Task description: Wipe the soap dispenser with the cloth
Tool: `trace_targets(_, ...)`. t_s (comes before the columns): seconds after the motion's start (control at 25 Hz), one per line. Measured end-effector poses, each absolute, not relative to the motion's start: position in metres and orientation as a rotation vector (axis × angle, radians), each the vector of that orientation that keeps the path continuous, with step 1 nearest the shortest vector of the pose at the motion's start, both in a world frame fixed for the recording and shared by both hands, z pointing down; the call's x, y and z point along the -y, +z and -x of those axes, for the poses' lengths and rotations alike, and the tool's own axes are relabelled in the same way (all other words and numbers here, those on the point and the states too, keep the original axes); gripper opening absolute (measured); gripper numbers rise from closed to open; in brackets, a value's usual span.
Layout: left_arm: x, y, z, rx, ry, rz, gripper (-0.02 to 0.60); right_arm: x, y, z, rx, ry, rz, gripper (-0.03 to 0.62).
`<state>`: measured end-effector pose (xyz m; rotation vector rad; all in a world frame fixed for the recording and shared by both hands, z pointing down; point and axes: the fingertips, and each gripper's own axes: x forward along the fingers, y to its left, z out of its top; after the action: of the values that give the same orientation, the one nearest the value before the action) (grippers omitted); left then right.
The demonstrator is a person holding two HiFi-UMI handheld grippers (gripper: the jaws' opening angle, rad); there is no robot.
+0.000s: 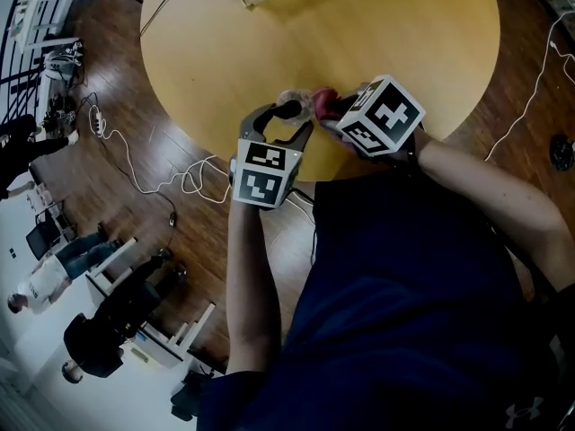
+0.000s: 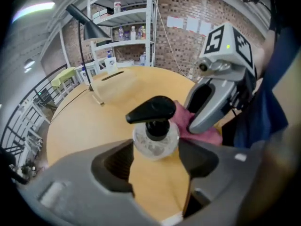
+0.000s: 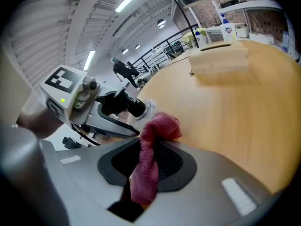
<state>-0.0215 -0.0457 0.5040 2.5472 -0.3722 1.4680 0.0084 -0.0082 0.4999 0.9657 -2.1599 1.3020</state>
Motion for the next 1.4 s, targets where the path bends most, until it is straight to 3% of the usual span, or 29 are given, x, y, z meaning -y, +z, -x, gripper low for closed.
trace_targets(0.16, 0.043, 0.502, 0.024, 0.381, 1.469, -2.539, 0.302, 0.004, 0.498, -0.008, 2.187, 1.306, -0.976, 0.094)
trace_targets(0.4, 0.045, 0.504, 0.022, 0.464, 1.495, -2.538, 0.31, 0.01, 0.575, -0.015, 1.971, 1.27, -0.946, 0.095)
trace_targets(0.6, 0.038, 0.51, 0.024, 0.586, 1.473, -2.579, 0.311, -0.009, 0.589, -0.031, 1.976, 1.488, -1.018, 0.095)
trace_targets(0.68, 0.038, 0.513, 0.027, 0.698, 1.418, -2.566, 0.346, -0.019, 0.578, -0.047, 1.992, 1.508, -1.067, 0.095)
trace_targets(0.76, 0.037, 0.524, 0.031, 0.755, 1.36, -2.518, 0.429, -0.024, 0.566, -0.061, 2.007, 1.519, -1.116, 0.095)
trace_targets(0.84, 0.039, 0.536, 0.03, 0.767, 1.277, -2.47, 0.44, -0.024, 0.554, -0.071, 2.021, 1.52, -1.164, 0.095)
trace_targets(1.16, 0.05, 0.572, 0.001, 0.74, 1.174, -2.5, 0.433, -0.035, 0.549, -0.078, 1.995, 1.521, -1.224, 0.095)
trace_targets(1.24, 0.051, 0.574, 0.001, 0.744, 1.175, -2.517, 0.371, -0.037, 0.552, -0.074, 1.991, 1.519, -1.213, 0.095)
trace_targets(1.4, 0.057, 0.578, 0.003, 0.75, 1.185, -2.528, 0.364, -0.036, 0.56, -0.065, 2.0, 1.52, -1.191, 0.095)
